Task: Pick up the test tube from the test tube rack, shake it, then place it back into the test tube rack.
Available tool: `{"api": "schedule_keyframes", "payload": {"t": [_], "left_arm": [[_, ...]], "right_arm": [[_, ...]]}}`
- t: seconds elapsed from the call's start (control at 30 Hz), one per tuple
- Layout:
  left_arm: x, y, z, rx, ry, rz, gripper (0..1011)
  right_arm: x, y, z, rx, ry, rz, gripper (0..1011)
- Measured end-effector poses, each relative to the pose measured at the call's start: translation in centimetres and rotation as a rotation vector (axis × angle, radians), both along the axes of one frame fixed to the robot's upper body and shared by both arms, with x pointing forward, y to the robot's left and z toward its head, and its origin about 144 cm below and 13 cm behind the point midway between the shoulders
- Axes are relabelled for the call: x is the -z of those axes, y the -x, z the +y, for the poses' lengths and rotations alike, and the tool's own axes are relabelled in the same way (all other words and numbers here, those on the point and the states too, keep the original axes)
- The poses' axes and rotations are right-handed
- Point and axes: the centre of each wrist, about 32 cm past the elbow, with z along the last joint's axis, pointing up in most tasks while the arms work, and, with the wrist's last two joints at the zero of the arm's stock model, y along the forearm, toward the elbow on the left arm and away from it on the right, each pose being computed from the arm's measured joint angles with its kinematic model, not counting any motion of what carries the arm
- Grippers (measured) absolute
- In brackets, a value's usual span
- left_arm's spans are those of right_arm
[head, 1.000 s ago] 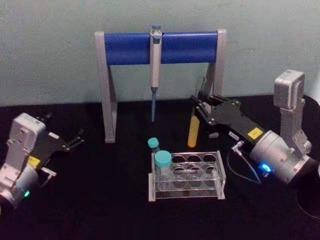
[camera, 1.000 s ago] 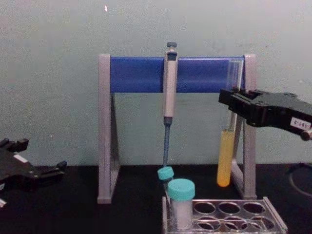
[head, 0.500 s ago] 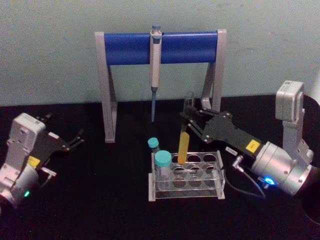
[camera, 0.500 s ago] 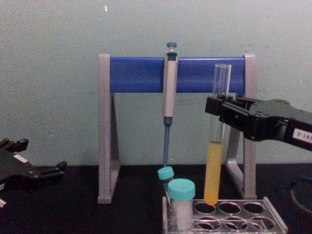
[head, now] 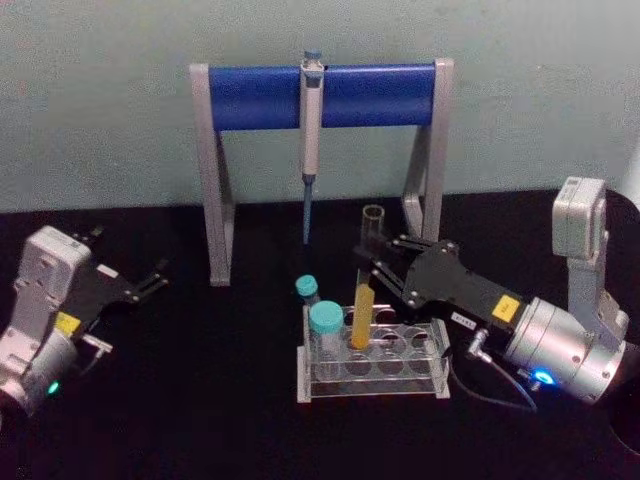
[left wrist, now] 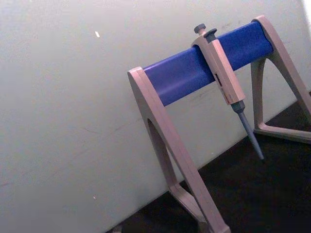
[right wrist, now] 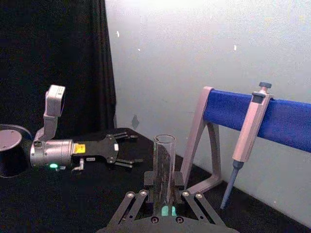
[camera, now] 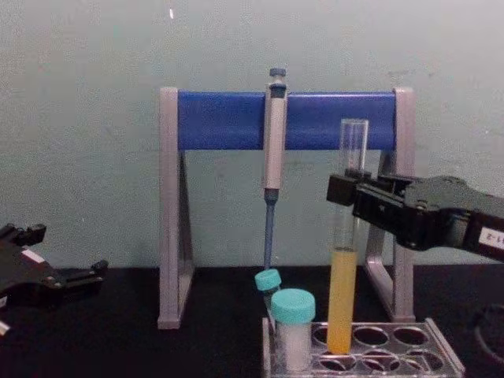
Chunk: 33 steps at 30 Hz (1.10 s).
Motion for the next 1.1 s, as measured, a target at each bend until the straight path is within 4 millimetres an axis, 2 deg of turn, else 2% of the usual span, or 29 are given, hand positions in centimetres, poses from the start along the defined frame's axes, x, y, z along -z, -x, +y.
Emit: {"api": "schedule_keyframes", "payload": {"t": [1.1], "left_arm": [[0.0,0.0,0.0,0.000,0.000,0.000,1001]], "right_arm": [[2.6,0.1,0.4,0.036,0.030,0.048,233]]}}
